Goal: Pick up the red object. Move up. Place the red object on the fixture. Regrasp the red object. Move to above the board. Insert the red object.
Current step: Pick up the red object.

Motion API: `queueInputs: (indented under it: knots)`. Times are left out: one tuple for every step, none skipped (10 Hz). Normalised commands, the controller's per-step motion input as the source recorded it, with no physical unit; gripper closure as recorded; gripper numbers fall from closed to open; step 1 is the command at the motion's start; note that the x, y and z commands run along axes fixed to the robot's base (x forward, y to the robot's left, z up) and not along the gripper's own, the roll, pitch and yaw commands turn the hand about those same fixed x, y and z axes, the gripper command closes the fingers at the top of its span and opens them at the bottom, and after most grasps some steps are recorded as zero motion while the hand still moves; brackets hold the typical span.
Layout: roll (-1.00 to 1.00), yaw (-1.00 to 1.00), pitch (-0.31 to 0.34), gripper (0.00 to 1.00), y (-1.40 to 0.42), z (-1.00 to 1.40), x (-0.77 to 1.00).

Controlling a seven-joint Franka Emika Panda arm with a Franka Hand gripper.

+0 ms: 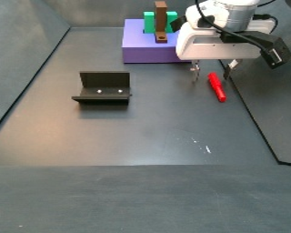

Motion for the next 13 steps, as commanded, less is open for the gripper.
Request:
queueInputs:
  knots:
    - [0.02, -0.06, 0.000, 0.00, 0.00, 0.00, -0.01]
    - [0.00, 0.00, 0.000, 0.00, 0.00, 0.00, 0.00]
    - [0.00, 0.00, 0.000, 1.00, 0.00, 0.00, 0.00]
    - [0.00, 0.00, 0.000, 1.00, 0.00, 0.00, 0.00]
    - [0.00, 0.00, 0.000, 1.00, 0.00, 0.00, 0.00]
    - [0.00, 0.00, 0.000, 1.00, 0.00, 0.00, 0.00]
    - [0.00, 0.00, 0.000, 1.00, 0.00, 0.00, 0.00]
    - [0.00, 0.00, 0.000, 1.00, 0.00, 0.00, 0.00]
    - [0.00, 0.00, 0.000, 1.00, 0.00, 0.00, 0.00]
    - [0.00, 0.00, 0.000, 1.00, 0.00, 0.00, 0.00]
    - [0.00, 0.00, 0.000, 1.00, 0.00, 0.00, 0.00]
    - [0.00, 0.00, 0.000, 1.00, 0.00, 0.00, 0.00]
    - [0.00, 0.00, 0.000, 1.00, 0.00, 0.00, 0.00]
